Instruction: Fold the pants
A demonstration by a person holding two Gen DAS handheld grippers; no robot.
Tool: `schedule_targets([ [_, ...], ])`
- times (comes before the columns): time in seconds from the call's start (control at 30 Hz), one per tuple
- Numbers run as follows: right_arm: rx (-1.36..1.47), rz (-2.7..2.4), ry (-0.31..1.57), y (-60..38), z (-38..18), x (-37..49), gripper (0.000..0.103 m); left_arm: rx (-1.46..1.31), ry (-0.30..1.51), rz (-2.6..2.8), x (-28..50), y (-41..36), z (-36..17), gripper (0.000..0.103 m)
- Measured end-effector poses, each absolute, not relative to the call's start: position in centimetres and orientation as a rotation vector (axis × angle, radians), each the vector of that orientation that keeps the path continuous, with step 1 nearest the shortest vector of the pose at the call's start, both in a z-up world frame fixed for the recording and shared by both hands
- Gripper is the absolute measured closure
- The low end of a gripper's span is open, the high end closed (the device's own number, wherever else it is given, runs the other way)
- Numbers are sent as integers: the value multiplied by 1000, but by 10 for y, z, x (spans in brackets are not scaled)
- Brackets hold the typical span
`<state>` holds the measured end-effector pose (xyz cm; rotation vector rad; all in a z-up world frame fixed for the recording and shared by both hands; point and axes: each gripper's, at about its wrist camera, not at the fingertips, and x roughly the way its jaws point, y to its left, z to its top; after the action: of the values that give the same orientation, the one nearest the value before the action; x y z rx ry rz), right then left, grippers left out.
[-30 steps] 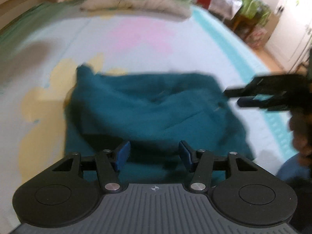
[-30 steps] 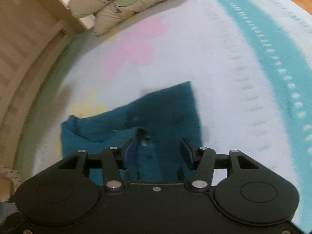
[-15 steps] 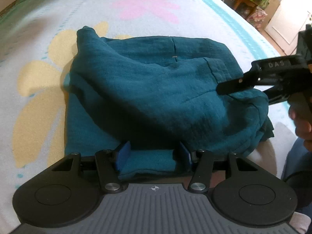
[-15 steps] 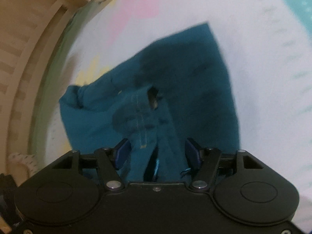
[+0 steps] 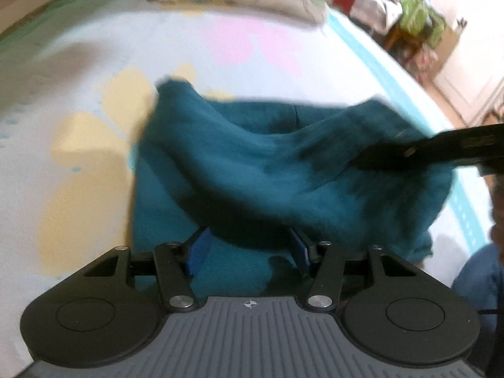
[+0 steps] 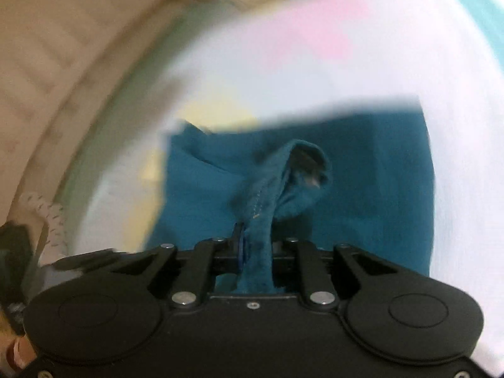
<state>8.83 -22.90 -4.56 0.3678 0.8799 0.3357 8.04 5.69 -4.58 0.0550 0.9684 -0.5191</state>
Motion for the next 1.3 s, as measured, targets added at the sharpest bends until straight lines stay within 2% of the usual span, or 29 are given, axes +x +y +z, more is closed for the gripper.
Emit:
schedule_targets([
  [0.13, 243, 209, 747, -235, -6, 75, 81, 43, 914, -486, 87, 67, -29, 50],
  [0.37, 343, 37, 1023, -258, -87, 91, 78, 34, 980, -445, 108, 66, -39, 50],
  [0.43, 403, 41, 1036, -261, -93, 90, 72, 49, 1000, -443, 109, 66, -43, 50],
  [0.5, 452, 21, 1038, -266, -92, 91, 56, 71, 1021, -453, 109, 66, -46, 50],
  [0.57, 475, 0, 1040, -276, -87, 92, 47, 120, 1051, -455, 105, 65, -53, 50],
  [0.77, 582, -39, 1026, -300, -68, 74, 46, 201, 1088, -447, 93, 68, -70, 50],
  [0.97, 509, -51, 993, -288, -52, 55, 46, 184, 1094, -434, 92, 67, -71, 46],
  [1.17, 414, -89, 1102, -269, -80, 57, 51, 203, 1045, -409, 83, 62, -73, 42],
  [1.3, 386, -116, 1162, -266, -91, 60, 51, 167, 1034, -400, 83, 64, -74, 39],
])
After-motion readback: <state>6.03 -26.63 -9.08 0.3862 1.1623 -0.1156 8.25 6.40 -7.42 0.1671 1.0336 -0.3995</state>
